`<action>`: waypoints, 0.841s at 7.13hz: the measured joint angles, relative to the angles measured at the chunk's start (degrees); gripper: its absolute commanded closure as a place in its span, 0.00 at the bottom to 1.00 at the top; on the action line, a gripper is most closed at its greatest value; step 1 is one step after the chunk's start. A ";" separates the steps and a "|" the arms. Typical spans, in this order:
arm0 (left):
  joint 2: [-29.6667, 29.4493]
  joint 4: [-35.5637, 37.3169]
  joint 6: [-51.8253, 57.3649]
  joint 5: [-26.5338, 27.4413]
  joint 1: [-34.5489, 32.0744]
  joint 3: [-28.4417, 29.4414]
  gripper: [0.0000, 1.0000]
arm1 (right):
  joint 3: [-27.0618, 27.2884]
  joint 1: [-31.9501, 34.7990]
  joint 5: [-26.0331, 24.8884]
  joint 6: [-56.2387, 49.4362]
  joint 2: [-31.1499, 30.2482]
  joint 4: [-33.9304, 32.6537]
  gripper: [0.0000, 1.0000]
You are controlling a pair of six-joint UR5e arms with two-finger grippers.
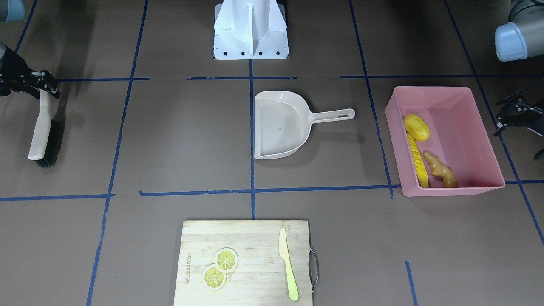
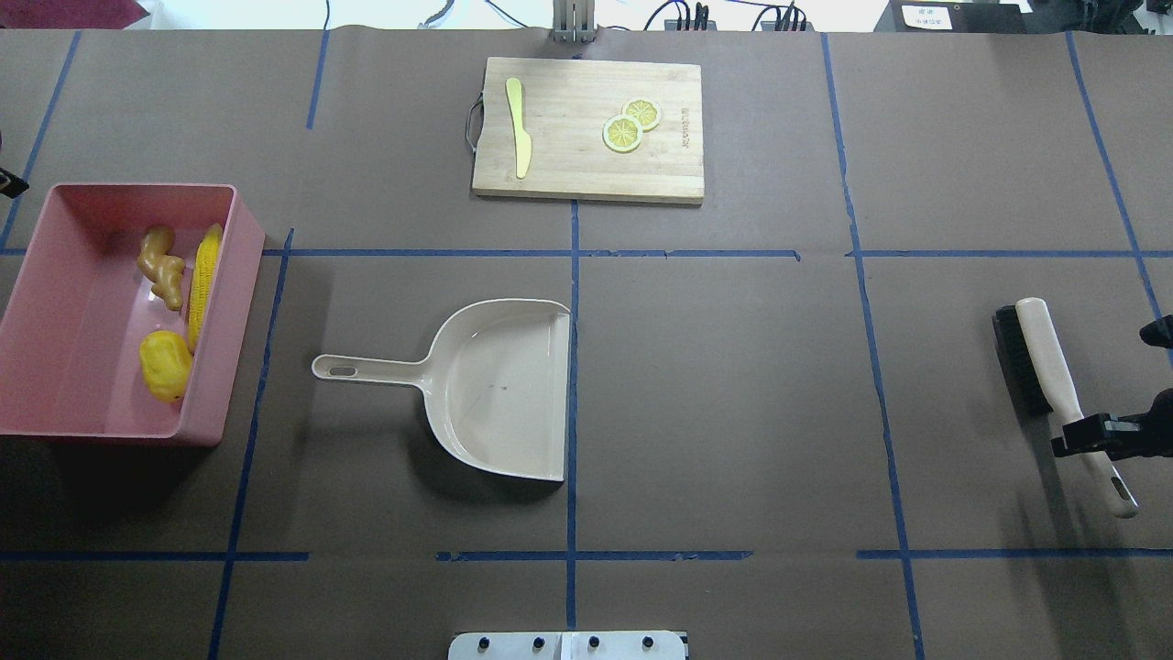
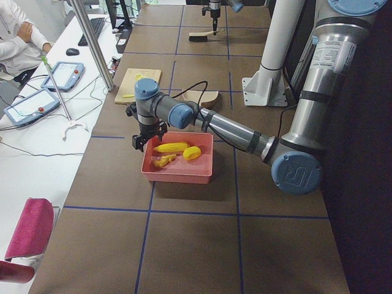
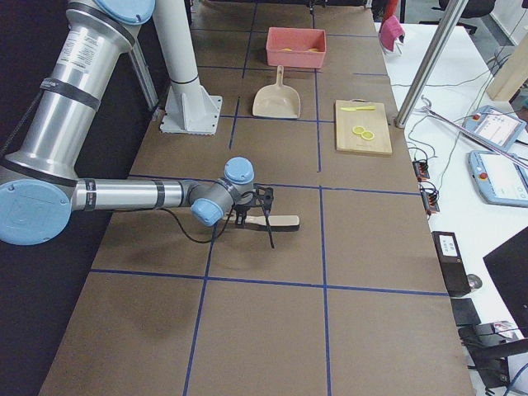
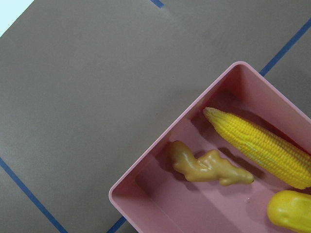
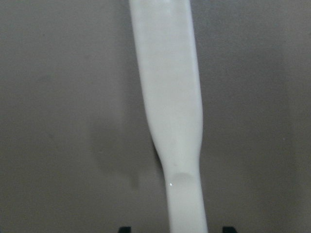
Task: Sweep and dump trash into bin
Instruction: 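Release the dustpan with the left gripper while the right gripper lowers the brush, then open the right gripper and withdraw it from the brush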
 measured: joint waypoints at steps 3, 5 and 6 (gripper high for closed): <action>0.02 0.02 -0.77 0.01 -0.55 1.31 0.01 | 2.57 14.17 6.90 -2.94 1.72 -5.32 0.00; 0.06 0.62 -5.92 -1.20 -5.03 3.08 0.01 | 2.46 22.40 7.69 -13.05 4.72 -16.30 0.00; 0.18 0.74 -7.52 -4.53 -8.98 6.25 0.01 | 2.19 26.77 7.52 -20.67 7.96 -24.87 0.00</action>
